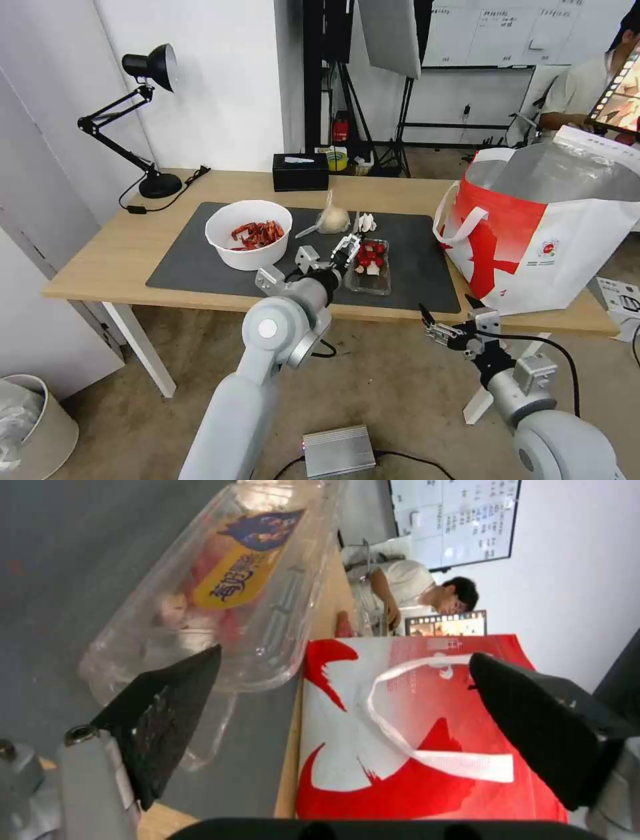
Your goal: Pick up the trash from the table and place it into the takeout bag.
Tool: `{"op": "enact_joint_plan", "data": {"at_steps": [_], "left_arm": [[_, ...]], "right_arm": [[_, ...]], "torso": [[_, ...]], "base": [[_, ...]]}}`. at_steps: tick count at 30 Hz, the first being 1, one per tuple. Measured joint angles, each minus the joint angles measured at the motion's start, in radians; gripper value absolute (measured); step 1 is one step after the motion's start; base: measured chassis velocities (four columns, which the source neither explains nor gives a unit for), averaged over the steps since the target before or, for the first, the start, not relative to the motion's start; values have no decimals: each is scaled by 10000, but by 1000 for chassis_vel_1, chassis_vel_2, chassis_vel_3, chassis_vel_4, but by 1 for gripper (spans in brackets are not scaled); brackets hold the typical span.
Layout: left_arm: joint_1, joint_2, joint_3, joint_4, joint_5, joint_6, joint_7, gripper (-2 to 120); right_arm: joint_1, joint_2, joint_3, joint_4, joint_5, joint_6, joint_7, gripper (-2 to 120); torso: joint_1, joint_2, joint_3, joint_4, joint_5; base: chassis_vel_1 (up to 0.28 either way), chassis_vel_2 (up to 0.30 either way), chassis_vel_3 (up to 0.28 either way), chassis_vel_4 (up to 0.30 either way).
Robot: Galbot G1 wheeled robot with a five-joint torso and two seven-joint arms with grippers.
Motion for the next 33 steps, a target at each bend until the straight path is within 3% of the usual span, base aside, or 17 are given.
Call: {"op": "enact_joint_plan", "data": {"at_steps": [26, 33], "left_arm": [[-246, 232, 293, 137, -253, 290, -10, 100], [-196, 480, 764, 157, 679, 716, 54, 100]], "right_arm": [[78, 151, -32, -138, -45, 48, -2, 100], [55, 135, -34, -132, -49, 51, -3, 100]], "torso": [[0, 0, 0, 0, 0], [0, 0, 0, 0, 0]], "base": [[0, 0, 0, 0], [0, 0, 0, 0]]}}
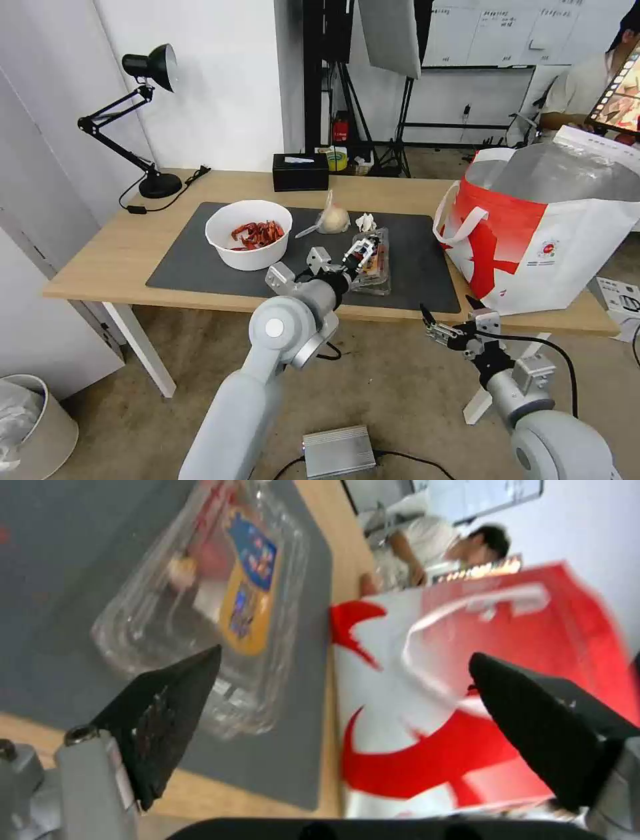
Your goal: Pick up the trash from the table and place it into the takeout bag.
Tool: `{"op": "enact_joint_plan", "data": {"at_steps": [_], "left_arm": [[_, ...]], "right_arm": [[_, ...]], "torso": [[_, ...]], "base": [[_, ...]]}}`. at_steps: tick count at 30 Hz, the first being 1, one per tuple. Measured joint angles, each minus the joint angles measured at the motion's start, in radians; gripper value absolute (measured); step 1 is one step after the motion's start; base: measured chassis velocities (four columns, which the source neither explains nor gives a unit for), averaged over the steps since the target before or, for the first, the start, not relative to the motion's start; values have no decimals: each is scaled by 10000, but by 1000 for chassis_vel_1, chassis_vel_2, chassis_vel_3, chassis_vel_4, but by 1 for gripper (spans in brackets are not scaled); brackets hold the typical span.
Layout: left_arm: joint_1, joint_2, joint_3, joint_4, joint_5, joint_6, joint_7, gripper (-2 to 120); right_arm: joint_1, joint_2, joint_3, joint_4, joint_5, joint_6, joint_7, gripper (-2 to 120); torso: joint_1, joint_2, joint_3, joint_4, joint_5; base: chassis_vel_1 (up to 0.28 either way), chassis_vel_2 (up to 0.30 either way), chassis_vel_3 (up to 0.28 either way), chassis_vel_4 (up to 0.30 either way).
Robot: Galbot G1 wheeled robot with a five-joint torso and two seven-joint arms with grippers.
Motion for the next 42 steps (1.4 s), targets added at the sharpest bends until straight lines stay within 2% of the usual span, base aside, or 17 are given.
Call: {"op": "enact_joint_plan", "data": {"at_steps": [3, 6, 7, 9, 10, 13, 14, 15, 17, 18, 20, 21, 24, 25, 28, 42], "left_arm": [[-37, 158, 233, -21, 122, 120, -30, 95], [-189, 332, 484, -108, 38, 203, -193, 82], [-189, 332, 484, -108, 38, 203, -193, 82], [-293, 378, 554, -132, -159, 229, -422, 71], [-293, 378, 554, -132, -159, 229, -422, 71], [-370, 423, 593, -132, -367, 314, -764, 56], [-370, 423, 593, -132, -367, 314, -764, 56], [-372, 445, 596, -133, -376, 333, -805, 51], [-388, 489, 597, -110, -349, 350, -812, 40], [-388, 489, 597, -110, -349, 350, -812, 40], [-452, 540, 625, -21, -127, 359, -758, 30], [-452, 540, 625, -21, -127, 359, -758, 30], [-664, 676, 734, 225, 452, 371, -442, 15], [-664, 676, 734, 225, 452, 371, -442, 15], [-902, 765, 843, 385, 718, 407, -264, 1], [-1287, 860, 1559, 958, 1075, 674, 57, 0]], "right_arm": [[-17, -22, 17, 30, 0, 0, -1, 100], [-47, -34, 37, 55, 2, 1, -1, 100], [-47, -34, 37, 55, 2, 1, -1, 100], [-77, -27, 44, 69, 3, 3, -2, 100], [-77, -27, 44, 69, 3, 3, -2, 100], [-97, -22, 53, 84, 3, 13, -2, 100], [-97, -22, 53, 84, 3, 13, -2, 100], [-99, -24, 56, 84, 3, 17, -1, 100], [-100, -25, 56, 85, 4, 23, -2, 100], [-100, -25, 56, 85, 4, 23, -2, 100], [-99, -25, 56, 85, 4, 26, -1, 100], [-99, -25, 56, 85, 4, 26, -1, 100], [-90, -31, 56, 85, 10, 31, -1, 100], [-90, -31, 56, 85, 10, 31, -1, 100], [-106, -33, 63, 84, 16, 42, -1, 100], [-116, -26, 114, 91, 44, 72, 0, 100]], "torso": [[0, 0, 0, 1, 0], [0, 0, 0, 0, 0], [0, 0, 0, 0, 0], [0, 0, 0, 0, 0], [0, 0, 0, 0, 0], [0, 0, 0, 0, 0], [0, 0, 0, 0, 0], [0, 0, 0, 0, 0], [0, 0, 0, 0, 0], [0, 0, 0, 0, 0], [0, 0, 0, 0, 0], [0, 0, 0, 0, 0], [0, 0, 0, 0, 0], [0, 0, 0, 0, 0], [1, 0, 0, 0, 0], [0, 0, 0, 0, 0]], "base": [[0, 0, 0, 0], [0, 0, 0, 0], [0, 0, 0, 0], [0, 0, 0, 0], [0, 0, 0, 0], [0, 0, 0, 0], [0, 0, 0, 0], [0, 0, 0, 0], [0, 0, 0, 0], [0, 0, 0, 0], [0, 0, 0, 0], [0, 0, 0, 0], [0, 0, 0, 0], [0, 0, 0, 0], [0, 0, 0, 0], [0, 0, 0, 0]]}}
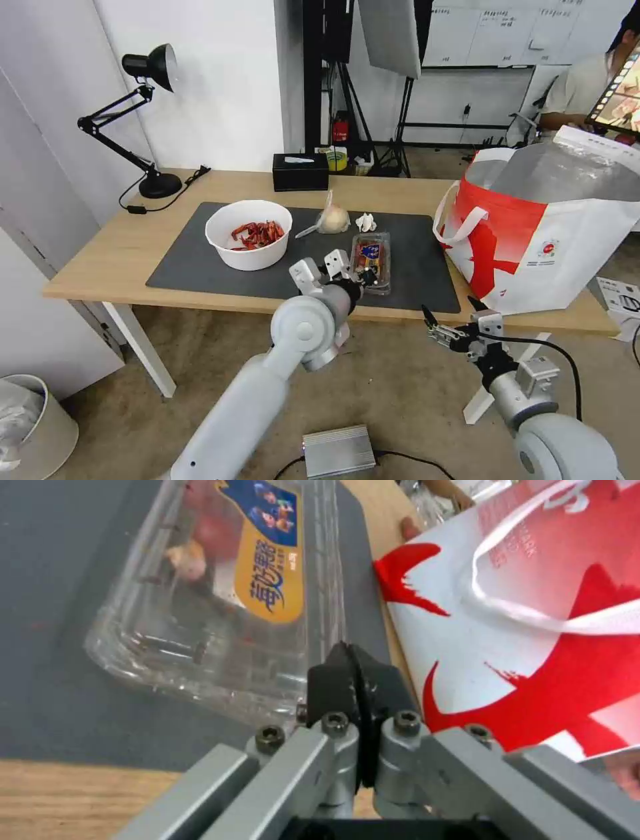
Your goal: Pick up the trash from the table and place it into the takeout bag.
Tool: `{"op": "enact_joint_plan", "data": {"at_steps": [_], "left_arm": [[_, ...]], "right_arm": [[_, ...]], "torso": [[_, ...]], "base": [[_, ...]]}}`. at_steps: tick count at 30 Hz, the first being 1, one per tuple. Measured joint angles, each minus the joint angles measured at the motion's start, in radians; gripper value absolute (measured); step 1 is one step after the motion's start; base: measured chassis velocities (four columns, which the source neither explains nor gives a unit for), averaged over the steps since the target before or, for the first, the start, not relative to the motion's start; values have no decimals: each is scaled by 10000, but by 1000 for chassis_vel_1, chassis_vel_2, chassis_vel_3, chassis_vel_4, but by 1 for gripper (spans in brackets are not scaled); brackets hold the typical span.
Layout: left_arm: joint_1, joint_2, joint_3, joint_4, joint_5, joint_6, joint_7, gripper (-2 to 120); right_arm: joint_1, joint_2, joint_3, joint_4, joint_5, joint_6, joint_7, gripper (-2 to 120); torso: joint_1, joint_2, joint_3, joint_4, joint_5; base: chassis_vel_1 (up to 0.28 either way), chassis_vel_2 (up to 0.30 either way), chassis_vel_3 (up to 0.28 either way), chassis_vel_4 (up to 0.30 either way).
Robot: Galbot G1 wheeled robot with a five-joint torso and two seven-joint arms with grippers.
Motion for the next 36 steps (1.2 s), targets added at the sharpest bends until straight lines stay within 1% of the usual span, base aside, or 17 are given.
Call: {"op": "enact_joint_plan", "data": {"at_steps": [7, 10, 12, 16, 18, 19, 22, 23, 26, 27, 30, 31, 33, 34, 36], "left_arm": [[-312, -12, 70, 386, 78, -42, 45, 0], [-539, -19, 54, 761, 154, -80, 53, 0], [-567, -16, 58, 826, 181, -82, 55, 0], [-653, 64, 161, 1061, 571, -86, 225, 0], [-671, 118, 255, 1150, 900, -86, 360, 0], [-671, 118, 255, 1150, 900, -86, 360, 0], [-670, 172, 391, 1216, 1325, -80, 557, 0], [-670, 172, 391, 1216, 1325, -80, 557, 0], [-625, 201, 457, 1222, 1481, -76, 611, 0], [-625, 201, 457, 1222, 1481, -76, 611, 0], [-588, 232, 464, 1181, 1502, -75, 617, 0], [-588, 232, 464, 1181, 1502, -75, 617, 0], [-562, 239, 469, 1135, 1504, -75, 617, 0], [-562, 239, 469, 1135, 1504, -75, 617, 0], [-533, 238, 498, 1096, 1512, -75, 617, 0]], "right_arm": [[29, 17, -6, -60, 4, 6, 2, 100], [74, 35, -19, -101, 5, 10, 1, 100], [85, 35, -21, -110, 6, 11, 2, 100], [158, 21, -33, -160, 100, 13, 2, 100], [230, -26, -58, -143, 610, -52, 38, 100], [230, -26, -58, -143, 610, -52, 38, 100], [356, -121, -62, -74, 1463, -266, 142, 100], [356, -121, -62, -74, 1463, -266, 142, 100], [504, -198, -58, 60, 2706, -600, 403, 100], [504, -198, -58, 60, 2706, -600, 403, 100], [789, -291, -35, 221, 4680, -1048, 928, 100], [789, -291, -35, 221, 4680, -1048, 928, 100], [1093, -363, 17, 253, 6091, -1284, 1316, 100], [1093, -363, 17, 253, 6091, -1284, 1316, 100], [1512, -451, 81, 218, 7544, -1415, 1788, 100]], "torso": [[0, 1, 0, 0, 0], [0, 0, 1, 1, 0], [1, 0, 0, 0, 0], [0, 0, 1, 0, 1], [0, 0, 0, 1, 0], [0, 0, 0, 1, 0], [1, 0, 0, 0, 0], [1, 0, 0, 0, 0], [0, 0, 1, 0, 0], [0, 0, 1, 0, 0], [1, 0, 1, 0, 0], [1, 0, 1, 0, 0], [0, 0, 0, 0, 0], [0, 0, 0, 0, 0], [0, 0, 0, 1, 0]], "base": [[0, 0, 0, 0], [0, 0, 0, 0], [0, 0, 0, 0], [0, 0, 0, 0], [0, 0, 0, 0], [0, 0, 0, 0], [0, 0, 0, 0], [0, 0, 0, 0], [0, 0, 0, 0], [0, 0, 0, 0], [0, 0, 0, 0], [0, 0, 0, 0], [0, 0, 0, 0], [0, 0, 0, 0], [0, 0, 0, 0]]}}
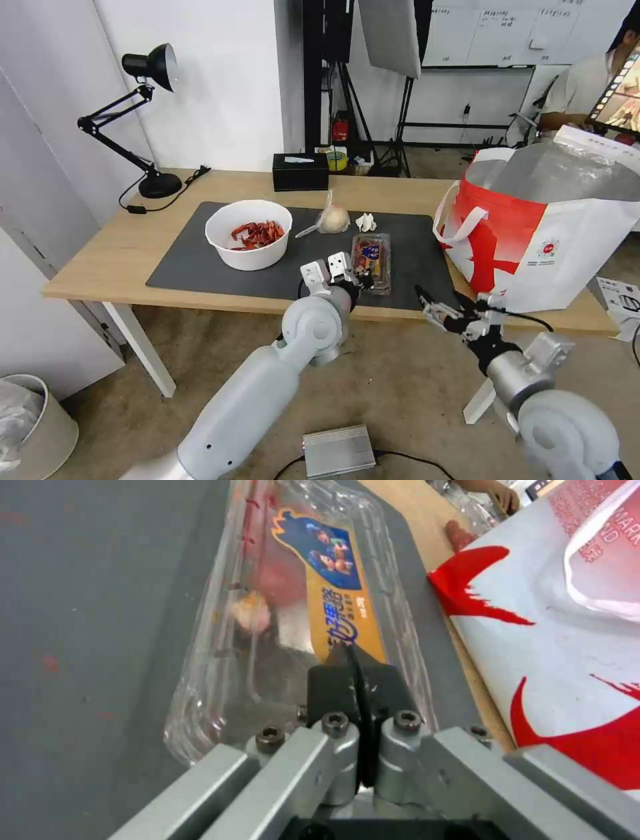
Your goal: Pick up the trash from the table and place it into the takeout bag.
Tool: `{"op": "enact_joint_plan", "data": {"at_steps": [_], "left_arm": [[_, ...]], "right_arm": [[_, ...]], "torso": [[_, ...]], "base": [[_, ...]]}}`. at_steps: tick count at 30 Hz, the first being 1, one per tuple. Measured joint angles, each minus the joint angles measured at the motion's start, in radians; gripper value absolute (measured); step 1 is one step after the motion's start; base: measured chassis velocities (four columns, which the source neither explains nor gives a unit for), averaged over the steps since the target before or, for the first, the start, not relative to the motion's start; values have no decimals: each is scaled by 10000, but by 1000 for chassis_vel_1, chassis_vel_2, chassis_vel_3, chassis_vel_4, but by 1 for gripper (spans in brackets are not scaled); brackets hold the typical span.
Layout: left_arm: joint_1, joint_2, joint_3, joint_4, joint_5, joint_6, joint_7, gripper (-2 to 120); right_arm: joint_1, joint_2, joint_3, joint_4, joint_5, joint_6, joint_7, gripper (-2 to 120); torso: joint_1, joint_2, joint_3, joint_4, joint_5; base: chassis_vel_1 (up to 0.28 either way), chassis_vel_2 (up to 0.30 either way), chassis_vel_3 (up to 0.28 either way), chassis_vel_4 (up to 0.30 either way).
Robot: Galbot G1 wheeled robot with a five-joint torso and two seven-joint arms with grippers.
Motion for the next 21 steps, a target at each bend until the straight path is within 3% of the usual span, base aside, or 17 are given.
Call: {"op": "enact_joint_plan", "data": {"at_steps": [14, 21], "left_arm": [[-194, -119, 440, 90, -43, -35, -11, 0], [-542, -374, 688, 372, -115, -63, -3, 0]], "right_arm": [[1058, 45, 150, -656, 4180, 438, 1678, 100], [1423, 126, 145, -903, 4585, 626, 2310, 100]], "torso": [[0, 0, 0, 0, 1], [0, 0, 0, -4, 0]], "base": [[0, 0, 0, 0], [0, 0, 0, 0]]}}
